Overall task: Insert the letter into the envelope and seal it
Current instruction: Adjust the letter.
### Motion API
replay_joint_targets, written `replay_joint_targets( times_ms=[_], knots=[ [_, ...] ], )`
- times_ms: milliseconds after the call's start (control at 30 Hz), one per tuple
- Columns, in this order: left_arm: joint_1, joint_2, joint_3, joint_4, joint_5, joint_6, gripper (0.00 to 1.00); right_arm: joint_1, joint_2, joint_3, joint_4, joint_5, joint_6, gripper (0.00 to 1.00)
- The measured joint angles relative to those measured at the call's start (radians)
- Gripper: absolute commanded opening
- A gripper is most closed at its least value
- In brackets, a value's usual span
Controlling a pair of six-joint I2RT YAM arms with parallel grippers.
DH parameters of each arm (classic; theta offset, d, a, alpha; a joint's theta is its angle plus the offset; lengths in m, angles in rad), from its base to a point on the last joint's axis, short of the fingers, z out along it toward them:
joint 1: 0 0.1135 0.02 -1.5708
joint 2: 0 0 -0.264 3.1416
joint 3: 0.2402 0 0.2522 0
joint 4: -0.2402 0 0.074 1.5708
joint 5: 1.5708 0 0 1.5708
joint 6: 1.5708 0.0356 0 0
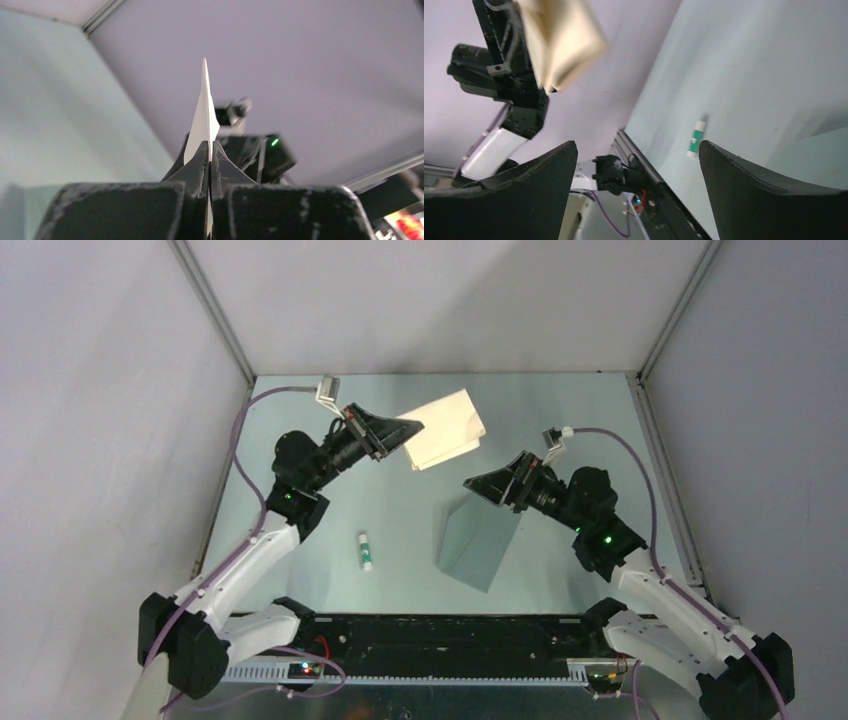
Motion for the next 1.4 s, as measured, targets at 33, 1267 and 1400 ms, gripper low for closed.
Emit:
replay_joint_targets(
  times_ms=[33,1267,1400],
  knots=[
    [0.0,0.001,-0.011,0.061,-0.024,-0.045,0.0,0.029,0.002,-0.032,0.054,0.033,0.04,0.94],
    [0.0,0.052,-0.037,0.361,-0.043,-0.357,0.0,0.188,0.351,-0.023,1.066,0.299,0.078,0.76],
    [0.0,0.049,-0.037,0.356,-0.043,-0.356,0.0,0.187,0.396,-0.009,1.091,0.301,0.085,0.46]
  ],
)
